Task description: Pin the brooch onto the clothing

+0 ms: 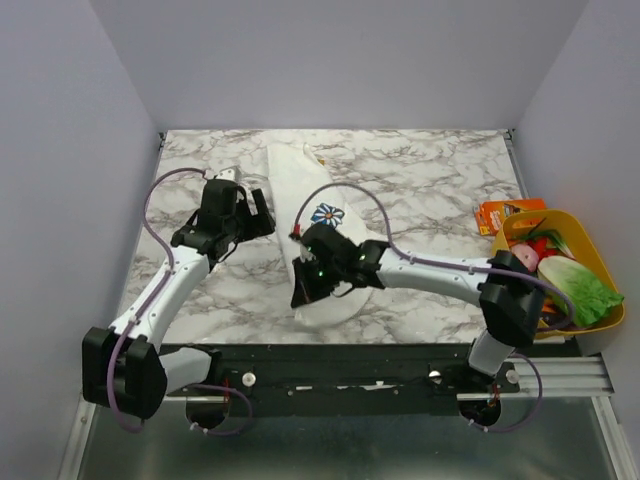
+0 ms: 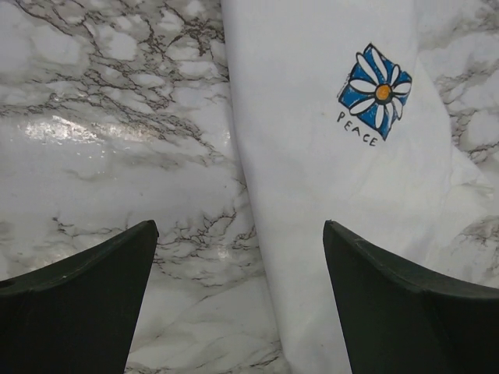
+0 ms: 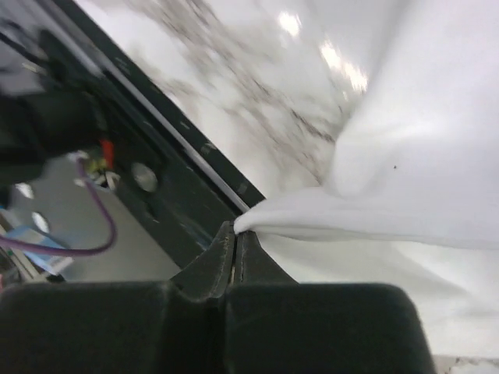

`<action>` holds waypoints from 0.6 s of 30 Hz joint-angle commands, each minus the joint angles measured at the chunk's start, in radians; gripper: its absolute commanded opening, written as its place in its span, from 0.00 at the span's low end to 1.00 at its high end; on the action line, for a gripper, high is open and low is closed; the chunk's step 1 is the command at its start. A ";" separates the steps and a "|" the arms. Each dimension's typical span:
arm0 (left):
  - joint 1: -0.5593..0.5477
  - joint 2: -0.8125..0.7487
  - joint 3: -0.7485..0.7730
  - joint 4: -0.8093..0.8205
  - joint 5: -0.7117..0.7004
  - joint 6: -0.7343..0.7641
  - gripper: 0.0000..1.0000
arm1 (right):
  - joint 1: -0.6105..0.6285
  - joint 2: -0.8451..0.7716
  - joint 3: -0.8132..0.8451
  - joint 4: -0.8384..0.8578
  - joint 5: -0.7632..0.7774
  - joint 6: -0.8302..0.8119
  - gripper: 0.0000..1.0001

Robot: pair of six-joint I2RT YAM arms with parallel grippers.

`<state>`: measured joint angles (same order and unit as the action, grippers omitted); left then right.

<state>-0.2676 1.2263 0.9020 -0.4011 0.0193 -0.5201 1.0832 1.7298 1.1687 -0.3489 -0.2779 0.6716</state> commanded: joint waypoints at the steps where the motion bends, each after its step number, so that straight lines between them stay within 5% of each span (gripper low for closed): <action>1: 0.005 -0.158 0.023 0.021 -0.053 0.011 0.95 | -0.109 -0.180 0.172 0.077 0.037 -0.089 0.00; 9: -0.005 -0.231 0.057 0.094 0.155 0.017 0.94 | -0.249 -0.430 0.327 0.192 0.310 -0.161 0.00; 18: -0.341 -0.068 0.057 0.234 0.077 0.085 0.95 | -0.322 -0.481 0.250 0.238 0.395 -0.090 0.00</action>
<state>-0.4976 1.0801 0.9585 -0.2485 0.1181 -0.4812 0.7879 1.2240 1.4689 -0.1196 0.0509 0.5529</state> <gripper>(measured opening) 0.943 0.013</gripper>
